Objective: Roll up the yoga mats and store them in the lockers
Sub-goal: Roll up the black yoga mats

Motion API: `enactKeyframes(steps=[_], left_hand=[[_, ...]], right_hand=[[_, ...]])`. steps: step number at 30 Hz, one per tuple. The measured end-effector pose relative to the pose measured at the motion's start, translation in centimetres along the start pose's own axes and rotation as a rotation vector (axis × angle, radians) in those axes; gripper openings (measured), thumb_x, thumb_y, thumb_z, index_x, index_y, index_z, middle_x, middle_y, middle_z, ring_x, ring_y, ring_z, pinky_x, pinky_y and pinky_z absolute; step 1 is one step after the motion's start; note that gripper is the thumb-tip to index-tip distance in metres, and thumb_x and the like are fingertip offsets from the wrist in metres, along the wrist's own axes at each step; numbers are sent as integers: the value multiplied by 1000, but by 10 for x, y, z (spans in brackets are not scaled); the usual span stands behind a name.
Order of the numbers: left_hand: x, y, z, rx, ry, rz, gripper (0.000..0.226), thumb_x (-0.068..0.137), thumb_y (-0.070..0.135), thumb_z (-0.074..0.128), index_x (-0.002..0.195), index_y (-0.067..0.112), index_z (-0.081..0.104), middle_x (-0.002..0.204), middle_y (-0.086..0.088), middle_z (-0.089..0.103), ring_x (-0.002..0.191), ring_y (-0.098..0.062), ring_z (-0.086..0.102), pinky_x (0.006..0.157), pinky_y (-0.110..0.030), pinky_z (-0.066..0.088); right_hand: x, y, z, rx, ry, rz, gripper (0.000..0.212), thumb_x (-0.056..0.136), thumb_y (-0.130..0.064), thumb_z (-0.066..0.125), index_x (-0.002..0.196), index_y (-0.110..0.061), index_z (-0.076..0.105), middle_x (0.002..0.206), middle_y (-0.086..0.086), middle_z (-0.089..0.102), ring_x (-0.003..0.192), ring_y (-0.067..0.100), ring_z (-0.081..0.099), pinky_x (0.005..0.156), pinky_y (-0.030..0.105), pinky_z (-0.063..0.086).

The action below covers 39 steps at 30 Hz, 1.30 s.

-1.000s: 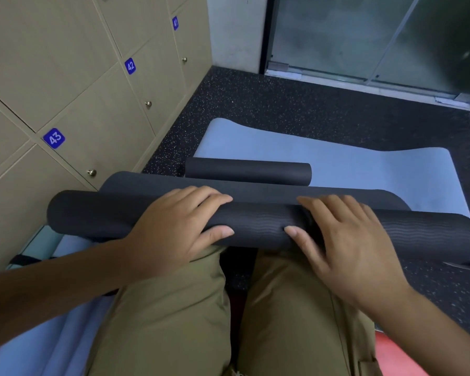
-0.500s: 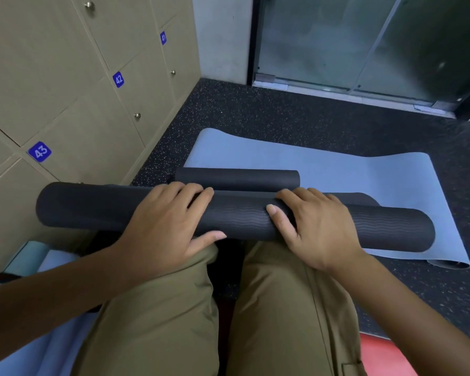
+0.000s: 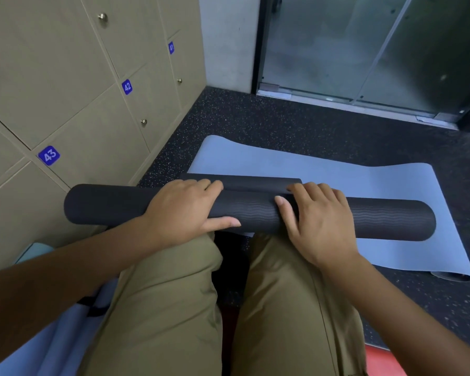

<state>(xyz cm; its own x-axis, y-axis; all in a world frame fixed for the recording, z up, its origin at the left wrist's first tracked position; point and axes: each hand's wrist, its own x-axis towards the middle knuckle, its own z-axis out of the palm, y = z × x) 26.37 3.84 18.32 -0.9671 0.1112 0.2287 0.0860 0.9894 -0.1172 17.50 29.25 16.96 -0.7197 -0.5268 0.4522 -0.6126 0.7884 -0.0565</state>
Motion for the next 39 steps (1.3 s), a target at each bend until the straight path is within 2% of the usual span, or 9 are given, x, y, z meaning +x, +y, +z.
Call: enactKeyframes(steps=[7,10,13,16,23,26,29,34,39], left_hand=[[16,-11,-3,-88,-182,-10,90,77,94,6,113,26,53,101,10,65,88,-17,63,76,-41,50],[13,-10,-1,-34,-35,-5,87,85,87,8,111,21,58,92,5,63,82,-21,62,72,-39,48],[5,-10,9,41,136,25,83,90,82,26,115,13,65,91,-2,64,79,-27,61,71,-41,47],[3,-13,16,100,147,16,91,85,88,34,121,10,64,91,-5,63,77,-29,60,71,-43,47],[22,-24,15,55,105,54,86,77,94,29,93,14,57,67,4,43,57,-25,52,56,-33,36],[32,-31,11,-16,-19,9,86,72,99,20,92,20,47,69,9,46,62,-22,53,59,-36,37],[46,-37,7,-130,-198,-48,85,69,102,23,97,26,50,73,8,53,71,-21,56,64,-38,35],[67,-44,8,-303,-426,-106,72,69,98,33,92,34,56,81,11,59,83,-17,59,70,-37,38],[75,-48,6,-347,-489,-99,72,73,96,33,97,32,54,82,14,57,83,-14,58,72,-36,39]], right_hand=[[10,3,18,-46,92,-26,55,107,-52,30,82,-14,61,74,4,58,71,30,54,70,42,39],[18,2,21,-35,92,-5,50,103,-47,36,69,-15,54,64,1,53,62,27,50,62,37,32],[29,2,19,-2,0,41,51,99,-49,33,62,-17,47,57,-1,49,57,26,47,61,34,25],[42,2,16,0,-138,79,54,99,-50,30,60,-17,48,55,-2,48,56,25,47,57,33,26],[62,6,14,20,-248,108,58,101,-53,30,65,-15,55,59,0,51,61,27,53,57,33,31],[57,9,20,-15,-105,6,64,101,-61,24,69,-15,56,60,-1,50,63,27,54,62,35,33],[49,15,28,-54,-34,-113,69,99,-72,24,86,-15,62,73,2,59,73,28,56,71,41,43],[50,34,37,-107,-131,-220,90,86,-90,20,116,-17,61,92,2,63,86,29,59,79,42,45],[70,40,34,-69,-251,-262,91,77,-97,14,109,-23,56,84,-2,60,82,24,60,68,36,40]])
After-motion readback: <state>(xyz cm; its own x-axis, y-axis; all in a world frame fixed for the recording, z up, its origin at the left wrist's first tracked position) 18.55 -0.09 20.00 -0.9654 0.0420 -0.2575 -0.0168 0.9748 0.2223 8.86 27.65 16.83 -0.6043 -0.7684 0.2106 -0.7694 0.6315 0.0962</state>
